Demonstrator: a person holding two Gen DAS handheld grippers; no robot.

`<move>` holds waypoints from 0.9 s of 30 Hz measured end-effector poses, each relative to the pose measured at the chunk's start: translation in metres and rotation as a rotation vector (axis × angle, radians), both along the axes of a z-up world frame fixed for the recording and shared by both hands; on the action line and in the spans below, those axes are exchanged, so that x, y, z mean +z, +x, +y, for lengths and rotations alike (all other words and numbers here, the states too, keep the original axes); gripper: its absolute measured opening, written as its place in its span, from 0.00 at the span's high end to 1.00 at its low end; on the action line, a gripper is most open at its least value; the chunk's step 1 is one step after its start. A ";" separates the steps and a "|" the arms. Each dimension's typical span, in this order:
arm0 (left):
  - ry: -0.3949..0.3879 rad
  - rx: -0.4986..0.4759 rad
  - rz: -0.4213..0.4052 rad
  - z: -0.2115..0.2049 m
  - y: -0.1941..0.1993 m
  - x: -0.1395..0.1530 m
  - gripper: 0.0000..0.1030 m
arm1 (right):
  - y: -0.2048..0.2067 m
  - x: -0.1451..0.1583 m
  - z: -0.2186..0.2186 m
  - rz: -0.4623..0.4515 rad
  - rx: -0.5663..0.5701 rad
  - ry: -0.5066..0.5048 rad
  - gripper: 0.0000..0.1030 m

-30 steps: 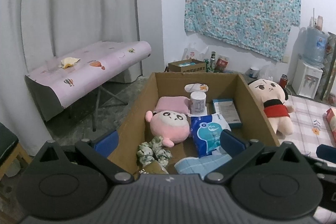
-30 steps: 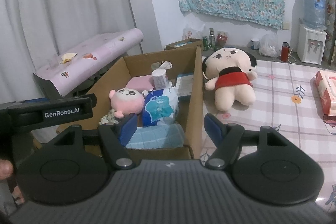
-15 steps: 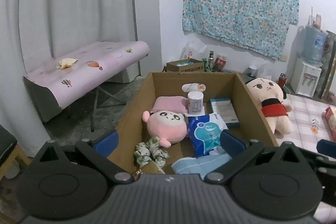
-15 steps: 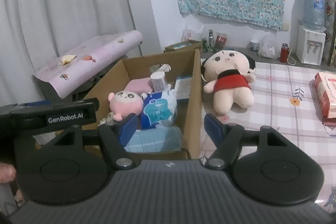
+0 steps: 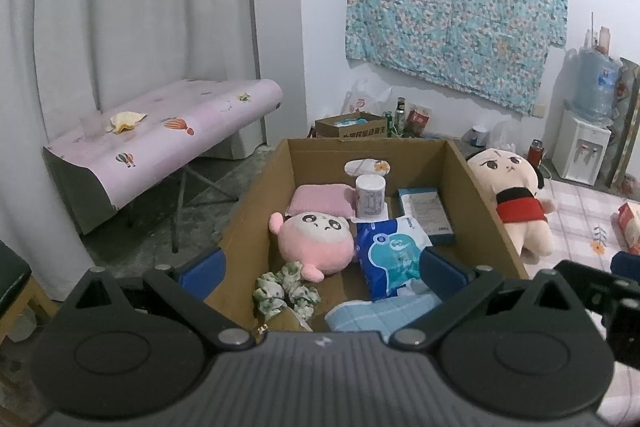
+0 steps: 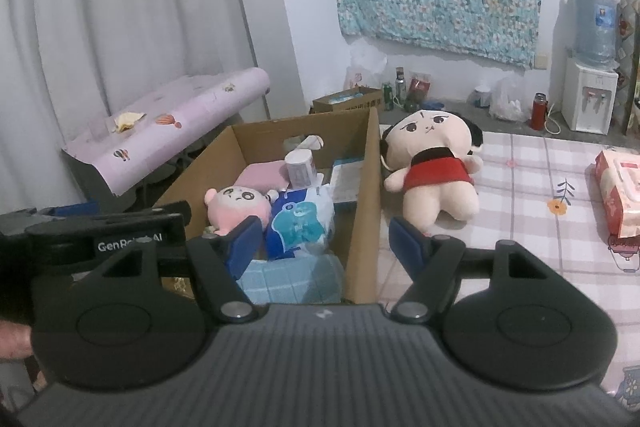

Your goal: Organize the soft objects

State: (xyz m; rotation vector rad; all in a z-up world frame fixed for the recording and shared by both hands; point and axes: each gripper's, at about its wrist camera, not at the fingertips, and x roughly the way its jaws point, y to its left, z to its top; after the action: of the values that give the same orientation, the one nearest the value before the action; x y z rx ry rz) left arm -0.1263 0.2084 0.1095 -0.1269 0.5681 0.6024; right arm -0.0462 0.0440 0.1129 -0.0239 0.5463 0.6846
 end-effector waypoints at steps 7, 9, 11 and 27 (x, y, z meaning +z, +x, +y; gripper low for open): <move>-0.002 0.007 -0.003 0.003 -0.002 0.004 0.00 | 0.001 -0.001 -0.001 0.020 -0.011 -0.011 0.32; -0.007 0.012 -0.009 0.005 -0.003 0.004 0.00 | 0.000 0.001 -0.001 0.010 -0.008 -0.003 0.32; -0.007 0.016 0.002 0.006 -0.001 0.000 0.00 | -0.002 0.001 0.000 0.006 -0.004 -0.004 0.32; -0.013 0.025 0.016 0.010 -0.003 -0.007 0.00 | -0.001 -0.014 0.007 0.029 0.005 -0.033 0.32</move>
State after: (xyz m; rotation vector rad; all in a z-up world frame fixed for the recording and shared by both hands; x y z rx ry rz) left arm -0.1295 0.2181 0.1024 -0.1415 0.5868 0.6244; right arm -0.0467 0.0513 0.0990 -0.0466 0.5860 0.6816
